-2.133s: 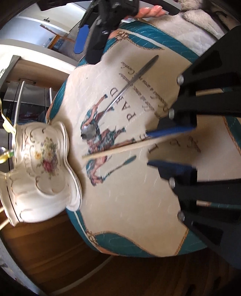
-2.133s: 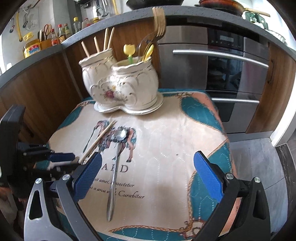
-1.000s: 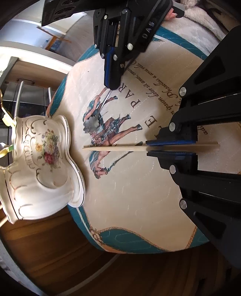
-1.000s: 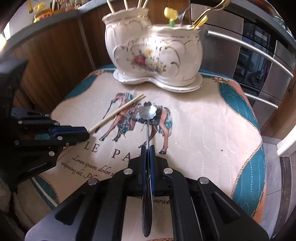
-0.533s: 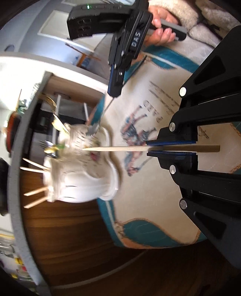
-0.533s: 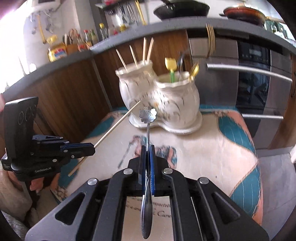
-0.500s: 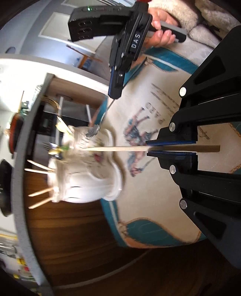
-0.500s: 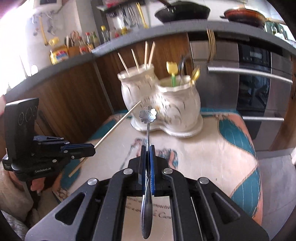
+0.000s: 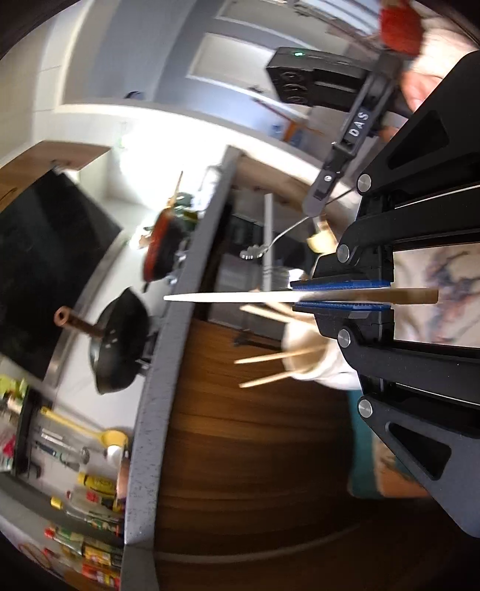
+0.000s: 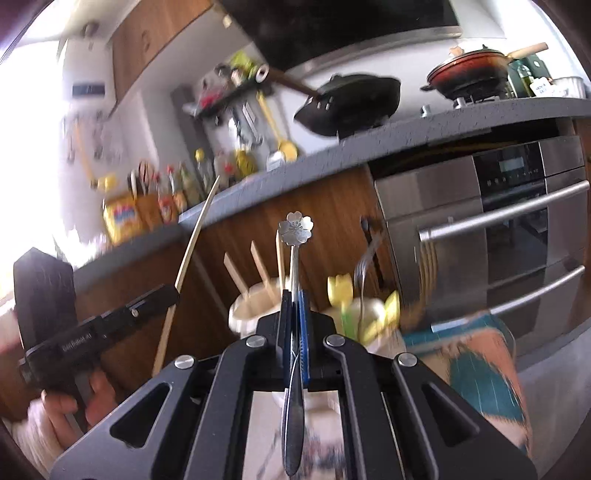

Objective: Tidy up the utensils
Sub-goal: 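Lift the chopstick with the left tool and the spoon with the right tool toward the pots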

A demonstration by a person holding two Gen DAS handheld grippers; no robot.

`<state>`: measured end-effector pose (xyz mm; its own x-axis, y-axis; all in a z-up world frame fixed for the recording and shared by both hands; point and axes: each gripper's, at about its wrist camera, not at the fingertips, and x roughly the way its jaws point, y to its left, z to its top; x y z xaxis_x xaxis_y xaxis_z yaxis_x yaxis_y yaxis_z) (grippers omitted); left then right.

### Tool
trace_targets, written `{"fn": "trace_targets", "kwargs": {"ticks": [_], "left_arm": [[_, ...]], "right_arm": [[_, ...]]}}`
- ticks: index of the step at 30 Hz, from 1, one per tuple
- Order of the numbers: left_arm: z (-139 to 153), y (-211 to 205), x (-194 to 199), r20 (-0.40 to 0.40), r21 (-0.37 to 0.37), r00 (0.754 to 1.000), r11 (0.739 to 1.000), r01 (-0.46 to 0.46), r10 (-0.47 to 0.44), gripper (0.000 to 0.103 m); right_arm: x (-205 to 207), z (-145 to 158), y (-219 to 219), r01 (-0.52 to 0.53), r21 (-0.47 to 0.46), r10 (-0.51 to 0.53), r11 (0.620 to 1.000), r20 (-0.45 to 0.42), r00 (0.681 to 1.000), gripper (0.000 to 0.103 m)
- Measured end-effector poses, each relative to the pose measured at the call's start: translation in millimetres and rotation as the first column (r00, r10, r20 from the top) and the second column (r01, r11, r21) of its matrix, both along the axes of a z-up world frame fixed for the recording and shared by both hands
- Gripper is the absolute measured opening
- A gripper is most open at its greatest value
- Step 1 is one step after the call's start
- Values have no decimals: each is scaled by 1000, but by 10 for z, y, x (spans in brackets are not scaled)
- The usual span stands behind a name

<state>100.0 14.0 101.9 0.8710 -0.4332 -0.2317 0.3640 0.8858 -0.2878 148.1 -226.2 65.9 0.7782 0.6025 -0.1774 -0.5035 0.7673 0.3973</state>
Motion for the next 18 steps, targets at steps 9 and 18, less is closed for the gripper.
{"fn": "trace_targets", "kwargs": {"ticks": [9,18], "left_arm": [[46,-74,589,48,-48,998,998,-28,30,6],[-224,-209,693,117,18,990,997,-79,77,7]], "right_arm": [[499,40,149,49,62,-51,997,35,998,4],[644,-130,316,104,6,-104,995,64,993,4]]}}
